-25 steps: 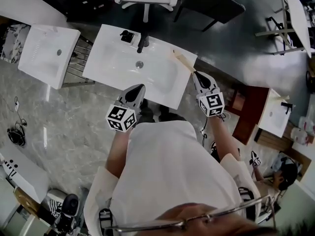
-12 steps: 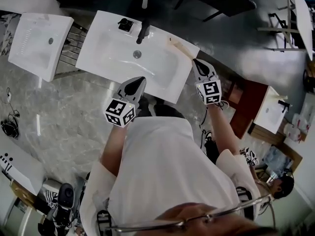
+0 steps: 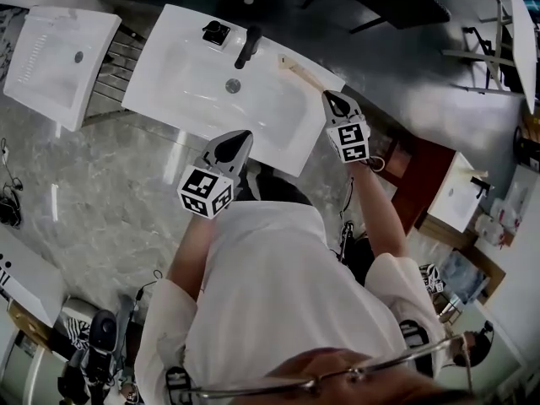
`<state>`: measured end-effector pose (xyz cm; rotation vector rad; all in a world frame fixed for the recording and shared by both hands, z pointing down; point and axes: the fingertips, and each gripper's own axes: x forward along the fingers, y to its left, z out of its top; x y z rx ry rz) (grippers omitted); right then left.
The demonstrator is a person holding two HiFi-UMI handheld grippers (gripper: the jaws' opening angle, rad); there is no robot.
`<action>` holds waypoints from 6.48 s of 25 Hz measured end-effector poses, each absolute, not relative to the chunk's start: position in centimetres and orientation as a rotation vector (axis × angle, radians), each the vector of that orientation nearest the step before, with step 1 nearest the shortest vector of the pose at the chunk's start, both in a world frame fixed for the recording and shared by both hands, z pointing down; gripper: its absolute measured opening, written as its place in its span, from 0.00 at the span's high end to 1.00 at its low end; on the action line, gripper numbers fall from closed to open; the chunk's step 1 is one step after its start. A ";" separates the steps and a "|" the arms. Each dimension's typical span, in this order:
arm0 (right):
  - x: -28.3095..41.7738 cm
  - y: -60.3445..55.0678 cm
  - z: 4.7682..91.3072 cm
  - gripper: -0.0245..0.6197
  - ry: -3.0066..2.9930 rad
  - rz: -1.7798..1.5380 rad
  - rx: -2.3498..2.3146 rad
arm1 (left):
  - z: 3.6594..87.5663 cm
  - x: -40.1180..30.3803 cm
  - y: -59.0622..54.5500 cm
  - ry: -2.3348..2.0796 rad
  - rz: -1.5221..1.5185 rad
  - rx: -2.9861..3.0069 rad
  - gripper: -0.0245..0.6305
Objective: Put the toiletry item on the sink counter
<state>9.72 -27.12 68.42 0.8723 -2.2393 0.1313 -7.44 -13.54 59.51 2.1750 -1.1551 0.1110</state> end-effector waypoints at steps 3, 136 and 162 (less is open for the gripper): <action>9.4 -28.3 70.4 0.95 -2.214 0.123 0.852 | 59.9 -7.6 -13.5 -1.150 0.110 2.163 0.96; 13.4 -14.4 51.3 0.95 -2.600 0.195 1.162 | 53.1 -6.5 -13.7 -1.180 0.080 2.358 0.96; 14.0 -14.8 51.6 0.95 -2.600 0.236 1.172 | 53.5 -6.5 -13.1 -1.205 0.087 2.330 0.96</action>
